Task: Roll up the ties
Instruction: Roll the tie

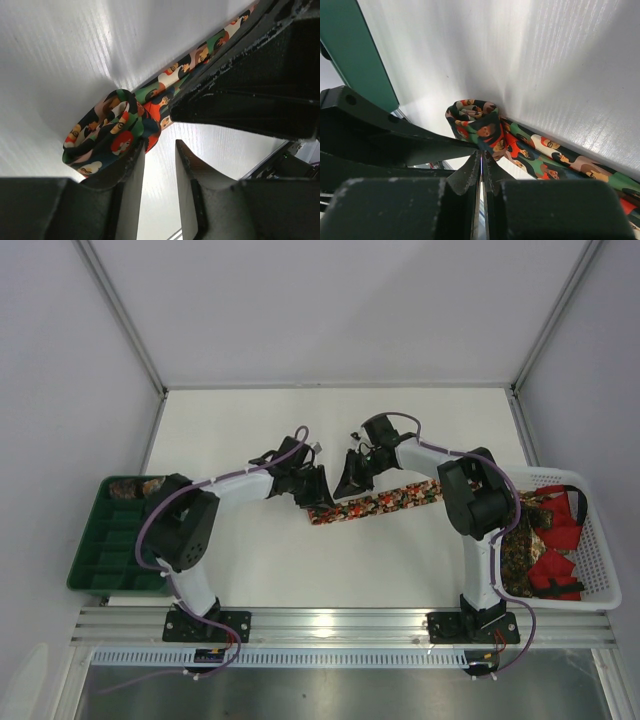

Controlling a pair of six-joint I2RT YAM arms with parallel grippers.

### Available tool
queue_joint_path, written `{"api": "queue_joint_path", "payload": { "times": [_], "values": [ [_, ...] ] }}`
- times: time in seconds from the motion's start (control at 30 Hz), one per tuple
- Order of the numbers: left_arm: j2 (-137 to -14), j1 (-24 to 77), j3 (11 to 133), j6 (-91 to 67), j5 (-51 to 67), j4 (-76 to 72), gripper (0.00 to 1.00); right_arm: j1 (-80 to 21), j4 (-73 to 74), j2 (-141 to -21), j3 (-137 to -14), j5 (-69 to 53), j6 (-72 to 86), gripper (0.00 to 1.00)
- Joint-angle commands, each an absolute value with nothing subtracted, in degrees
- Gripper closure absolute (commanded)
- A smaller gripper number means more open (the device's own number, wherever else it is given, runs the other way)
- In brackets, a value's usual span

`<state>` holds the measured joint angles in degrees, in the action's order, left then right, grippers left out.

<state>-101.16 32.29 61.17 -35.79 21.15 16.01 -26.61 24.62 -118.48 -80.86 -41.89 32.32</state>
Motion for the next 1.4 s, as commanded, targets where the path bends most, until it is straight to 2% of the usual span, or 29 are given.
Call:
{"api": "queue_joint_path", "payload": {
  "times": [0.0,0.77,0.87,0.93,1.07,1.2,1.37],
  "values": [
    [-102.39,32.52,61.08,-34.1,23.11,10.99,0.66,-26.63,25.23,-115.49,-82.44,-42.1,31.29,0.91],
    [-85.61,28.74,56.69,-28.39,22.59,18.54,0.59,-30.85,23.29,-116.81,-85.6,-44.12,34.63,0.9],
    [-82.71,26.64,56.34,-26.2,21.53,19.16,0.48,-31.55,23.47,-117.95,-86.13,-44.56,34.8,0.9],
    [-82.09,25.06,56.25,-23.04,22.32,17.76,0.36,-31.9,23.29,-118.65,-85.96,-44.3,34.89,0.9],
    [-81.73,24.7,56.08,-16.71,20.57,14.6,0.0,-31.73,22.5,-120.14,-86.04,-43.07,34.89,0.9],
    [-84.02,24.79,54.42,-10.22,18.46,12.4,0.0,-31.38,23.82,-121.29,-86.4,-41.31,33.75,0.9],
    [-79.55,26.89,45.72,-0.21,15.73,-2.78,0.0,-30.5,24.61,-121.11,-84.56,-41.31,32.78,0.91]
  ]
}}
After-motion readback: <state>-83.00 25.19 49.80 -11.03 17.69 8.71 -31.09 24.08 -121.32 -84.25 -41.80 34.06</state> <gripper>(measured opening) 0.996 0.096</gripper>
